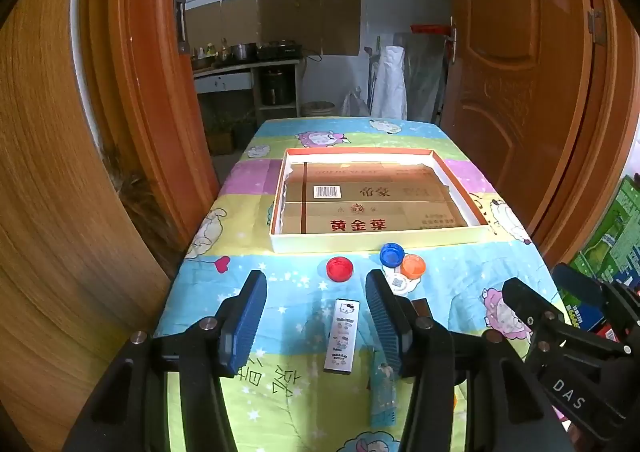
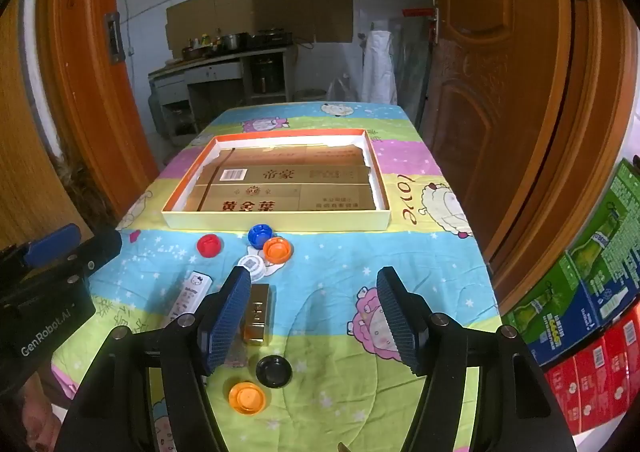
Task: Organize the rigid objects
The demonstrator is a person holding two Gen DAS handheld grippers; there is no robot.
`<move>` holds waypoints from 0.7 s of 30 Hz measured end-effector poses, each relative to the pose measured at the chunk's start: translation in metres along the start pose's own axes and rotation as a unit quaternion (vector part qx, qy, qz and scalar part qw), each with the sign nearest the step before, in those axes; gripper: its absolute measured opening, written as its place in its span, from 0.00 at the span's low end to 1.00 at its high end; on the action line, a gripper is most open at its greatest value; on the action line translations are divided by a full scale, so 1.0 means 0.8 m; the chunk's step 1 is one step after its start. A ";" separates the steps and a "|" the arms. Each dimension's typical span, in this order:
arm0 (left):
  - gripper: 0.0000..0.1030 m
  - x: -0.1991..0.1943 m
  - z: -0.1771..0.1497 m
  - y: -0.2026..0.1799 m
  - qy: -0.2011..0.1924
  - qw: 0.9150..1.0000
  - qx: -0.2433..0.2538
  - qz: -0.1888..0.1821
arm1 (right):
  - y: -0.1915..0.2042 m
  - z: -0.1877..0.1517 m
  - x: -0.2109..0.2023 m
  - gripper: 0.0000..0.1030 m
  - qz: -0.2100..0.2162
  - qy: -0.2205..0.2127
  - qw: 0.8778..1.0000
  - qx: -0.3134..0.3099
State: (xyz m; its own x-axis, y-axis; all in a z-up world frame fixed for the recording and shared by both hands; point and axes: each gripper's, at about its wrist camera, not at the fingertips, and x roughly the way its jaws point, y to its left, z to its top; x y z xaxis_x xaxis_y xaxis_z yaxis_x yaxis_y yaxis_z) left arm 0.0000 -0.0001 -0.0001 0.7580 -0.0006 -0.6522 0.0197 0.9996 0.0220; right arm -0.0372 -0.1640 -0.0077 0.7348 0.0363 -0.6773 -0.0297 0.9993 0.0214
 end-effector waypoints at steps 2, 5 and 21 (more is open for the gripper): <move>0.51 0.000 0.000 0.000 0.004 1.000 -0.005 -0.003 | 0.000 0.000 0.000 0.66 -0.001 0.000 1.000 0.001; 0.51 0.000 0.001 -0.001 0.003 1.000 -0.003 -0.002 | 0.001 0.000 -0.001 0.66 0.000 0.000 1.000 0.003; 0.51 0.000 -0.001 0.002 0.003 1.000 -0.008 -0.008 | 0.008 0.004 -0.007 0.66 0.008 -0.006 1.000 -0.002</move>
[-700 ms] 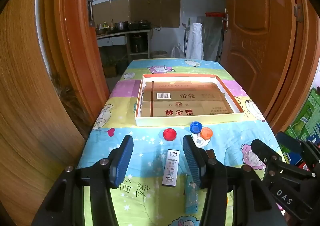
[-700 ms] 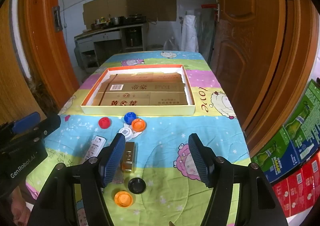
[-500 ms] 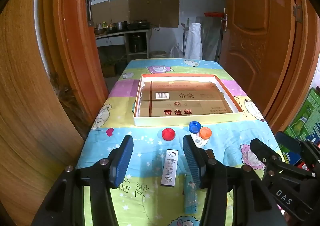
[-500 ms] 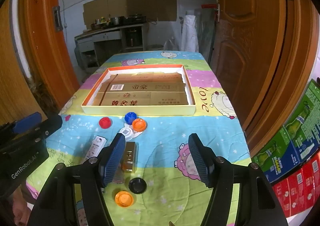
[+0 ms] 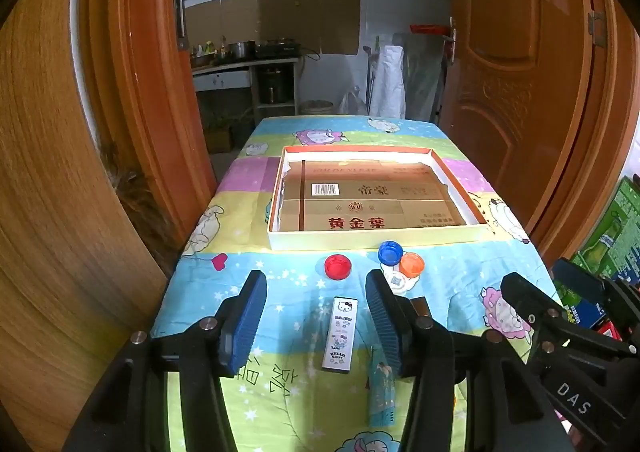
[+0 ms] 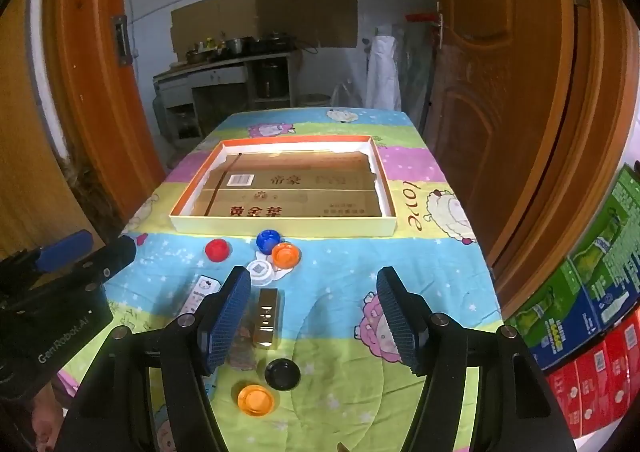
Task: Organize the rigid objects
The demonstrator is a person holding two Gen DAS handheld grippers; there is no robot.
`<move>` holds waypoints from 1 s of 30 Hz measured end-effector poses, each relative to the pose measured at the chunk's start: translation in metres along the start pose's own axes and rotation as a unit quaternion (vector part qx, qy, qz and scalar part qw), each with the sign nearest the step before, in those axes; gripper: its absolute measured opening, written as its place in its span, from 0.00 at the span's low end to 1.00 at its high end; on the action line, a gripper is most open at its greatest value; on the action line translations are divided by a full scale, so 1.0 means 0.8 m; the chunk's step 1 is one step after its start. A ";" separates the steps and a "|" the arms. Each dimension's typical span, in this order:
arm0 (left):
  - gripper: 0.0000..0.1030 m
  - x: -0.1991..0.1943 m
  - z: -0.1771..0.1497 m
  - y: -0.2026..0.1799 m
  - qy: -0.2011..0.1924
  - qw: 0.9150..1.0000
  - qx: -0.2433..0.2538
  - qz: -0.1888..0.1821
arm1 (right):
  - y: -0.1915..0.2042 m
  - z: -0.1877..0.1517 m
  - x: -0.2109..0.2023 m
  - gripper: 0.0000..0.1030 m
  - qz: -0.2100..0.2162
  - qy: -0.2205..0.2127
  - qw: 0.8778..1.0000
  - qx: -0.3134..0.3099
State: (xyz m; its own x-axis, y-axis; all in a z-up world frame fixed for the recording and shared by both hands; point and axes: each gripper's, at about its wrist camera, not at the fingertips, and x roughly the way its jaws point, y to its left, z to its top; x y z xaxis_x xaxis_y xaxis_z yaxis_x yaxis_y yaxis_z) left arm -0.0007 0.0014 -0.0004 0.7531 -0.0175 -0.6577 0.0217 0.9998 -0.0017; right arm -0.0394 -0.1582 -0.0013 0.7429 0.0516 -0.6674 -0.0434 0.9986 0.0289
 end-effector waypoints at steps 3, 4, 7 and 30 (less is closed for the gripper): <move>0.51 0.002 0.000 0.000 0.002 1.000 -0.001 -0.001 | 0.002 0.001 -0.001 0.66 0.001 -0.001 1.000 -0.002; 0.51 0.002 0.000 0.000 0.003 1.000 -0.001 -0.001 | 0.003 0.001 -0.001 0.66 0.001 -0.001 1.000 -0.002; 0.51 0.002 0.000 0.002 0.002 1.000 -0.004 -0.003 | 0.005 0.000 -0.002 0.66 0.002 -0.002 1.000 -0.004; 0.51 0.007 -0.002 0.003 0.011 1.000 -0.005 -0.004 | 0.013 0.001 0.003 0.66 0.009 0.003 1.000 -0.008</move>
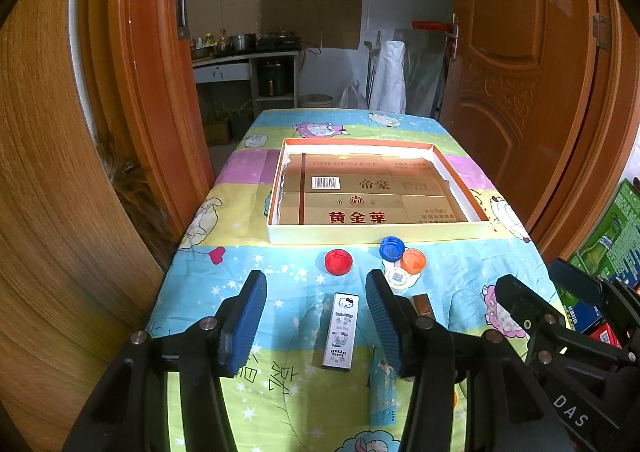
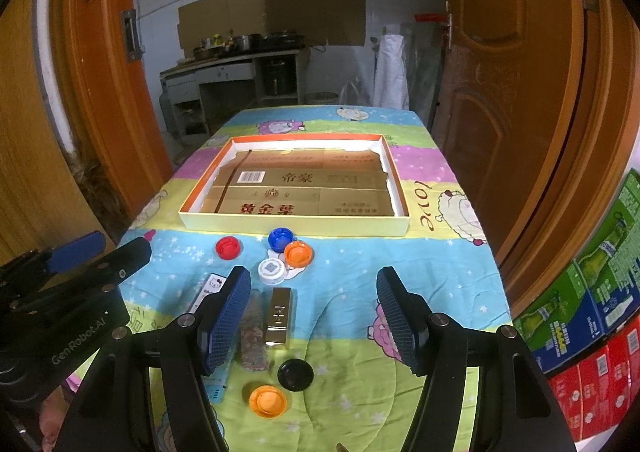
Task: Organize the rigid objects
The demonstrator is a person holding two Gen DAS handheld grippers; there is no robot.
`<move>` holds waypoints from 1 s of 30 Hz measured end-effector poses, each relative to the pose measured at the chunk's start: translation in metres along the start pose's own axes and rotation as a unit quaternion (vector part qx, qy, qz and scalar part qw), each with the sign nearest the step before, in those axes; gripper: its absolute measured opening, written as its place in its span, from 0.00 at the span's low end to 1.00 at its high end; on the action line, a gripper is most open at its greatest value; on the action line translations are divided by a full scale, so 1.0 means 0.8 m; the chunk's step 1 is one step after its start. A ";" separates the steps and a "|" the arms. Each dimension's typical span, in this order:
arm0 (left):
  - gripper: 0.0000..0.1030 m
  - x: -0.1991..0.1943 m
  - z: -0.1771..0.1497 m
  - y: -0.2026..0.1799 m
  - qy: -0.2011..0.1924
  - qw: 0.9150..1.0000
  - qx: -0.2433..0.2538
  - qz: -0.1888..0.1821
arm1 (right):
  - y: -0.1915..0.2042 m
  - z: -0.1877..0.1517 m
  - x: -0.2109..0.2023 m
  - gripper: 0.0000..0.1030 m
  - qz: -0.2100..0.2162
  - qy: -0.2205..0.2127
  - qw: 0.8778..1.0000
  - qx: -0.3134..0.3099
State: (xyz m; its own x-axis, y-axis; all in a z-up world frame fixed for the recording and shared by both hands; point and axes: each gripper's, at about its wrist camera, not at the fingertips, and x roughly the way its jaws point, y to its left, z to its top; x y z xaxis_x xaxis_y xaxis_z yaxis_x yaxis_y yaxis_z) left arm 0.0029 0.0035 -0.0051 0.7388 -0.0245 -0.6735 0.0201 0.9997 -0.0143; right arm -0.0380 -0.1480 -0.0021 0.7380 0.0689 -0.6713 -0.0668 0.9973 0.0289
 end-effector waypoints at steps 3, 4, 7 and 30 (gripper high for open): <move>0.51 0.000 0.000 0.000 0.001 1.000 0.000 0.000 | 0.000 0.000 0.000 0.66 0.001 0.001 1.000 0.000; 0.51 0.000 -0.001 0.000 0.001 1.000 0.000 0.000 | 0.000 0.000 0.000 0.66 0.001 0.001 1.000 0.000; 0.51 0.000 0.000 0.000 0.001 1.000 -0.001 -0.001 | 0.001 -0.001 0.000 0.66 0.002 0.001 1.000 -0.001; 0.51 0.003 -0.005 0.000 0.002 1.000 -0.001 0.003 | 0.004 -0.003 0.000 0.66 0.008 0.003 1.000 -0.003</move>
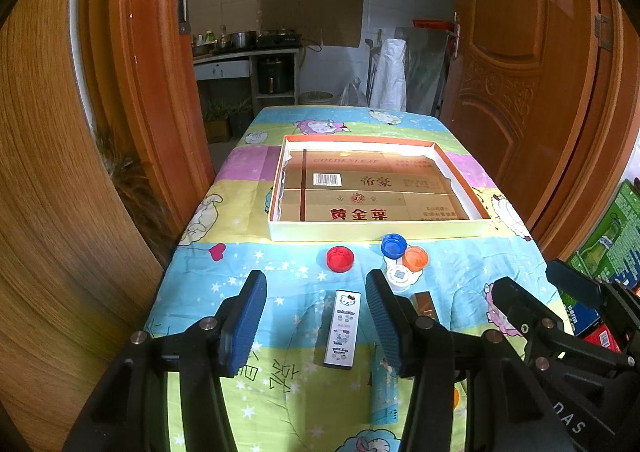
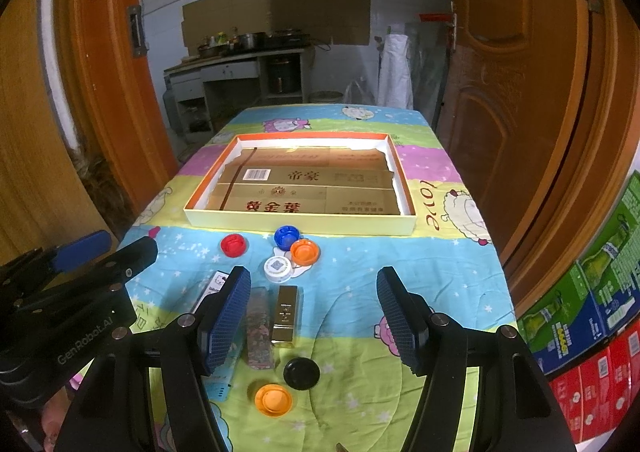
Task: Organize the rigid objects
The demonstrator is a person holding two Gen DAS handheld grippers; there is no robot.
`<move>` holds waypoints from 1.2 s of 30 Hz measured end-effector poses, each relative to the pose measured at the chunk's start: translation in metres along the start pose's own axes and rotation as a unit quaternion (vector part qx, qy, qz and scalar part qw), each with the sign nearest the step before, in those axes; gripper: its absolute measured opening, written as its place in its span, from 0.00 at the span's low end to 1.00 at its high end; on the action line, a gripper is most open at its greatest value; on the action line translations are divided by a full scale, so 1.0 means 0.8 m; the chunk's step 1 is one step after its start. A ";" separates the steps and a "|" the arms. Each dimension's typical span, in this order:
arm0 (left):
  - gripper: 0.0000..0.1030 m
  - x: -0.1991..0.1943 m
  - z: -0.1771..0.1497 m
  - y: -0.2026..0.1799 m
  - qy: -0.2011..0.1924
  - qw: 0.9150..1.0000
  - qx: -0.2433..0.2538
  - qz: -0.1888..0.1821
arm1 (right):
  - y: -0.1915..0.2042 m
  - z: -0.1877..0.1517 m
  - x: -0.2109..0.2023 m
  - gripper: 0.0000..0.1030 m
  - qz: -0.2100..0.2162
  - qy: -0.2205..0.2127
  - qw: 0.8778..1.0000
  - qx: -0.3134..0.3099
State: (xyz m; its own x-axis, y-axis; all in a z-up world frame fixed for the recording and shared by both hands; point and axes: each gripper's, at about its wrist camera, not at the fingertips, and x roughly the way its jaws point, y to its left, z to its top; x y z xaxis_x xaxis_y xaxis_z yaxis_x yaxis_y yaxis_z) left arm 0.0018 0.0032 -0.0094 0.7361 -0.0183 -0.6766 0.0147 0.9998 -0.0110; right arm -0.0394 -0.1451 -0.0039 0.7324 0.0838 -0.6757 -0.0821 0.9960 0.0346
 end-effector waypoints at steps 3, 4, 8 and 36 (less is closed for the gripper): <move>0.51 0.001 -0.001 0.000 0.002 1.000 0.001 0.004 | 0.000 0.000 0.001 0.66 -0.001 0.002 1.000 0.000; 0.51 0.002 -0.002 0.000 0.003 1.000 0.000 0.003 | 0.000 0.000 0.001 0.66 0.000 0.002 1.000 0.000; 0.51 0.003 -0.001 0.002 0.005 1.000 -0.002 0.003 | 0.000 0.000 0.002 0.66 0.000 0.002 1.000 0.001; 0.51 0.082 -0.046 0.013 0.079 0.992 0.027 -0.098 | -0.010 -0.071 0.030 0.66 0.025 0.043 0.999 0.001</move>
State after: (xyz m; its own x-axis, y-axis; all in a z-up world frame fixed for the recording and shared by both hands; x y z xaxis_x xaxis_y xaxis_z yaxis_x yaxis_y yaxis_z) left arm 0.0258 0.0122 -0.0810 0.5998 -0.2078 -0.7727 0.1861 0.9754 -0.1179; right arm -0.0592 -0.1524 -0.0621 0.6673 0.1304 -0.7332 -0.1156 0.9908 0.0710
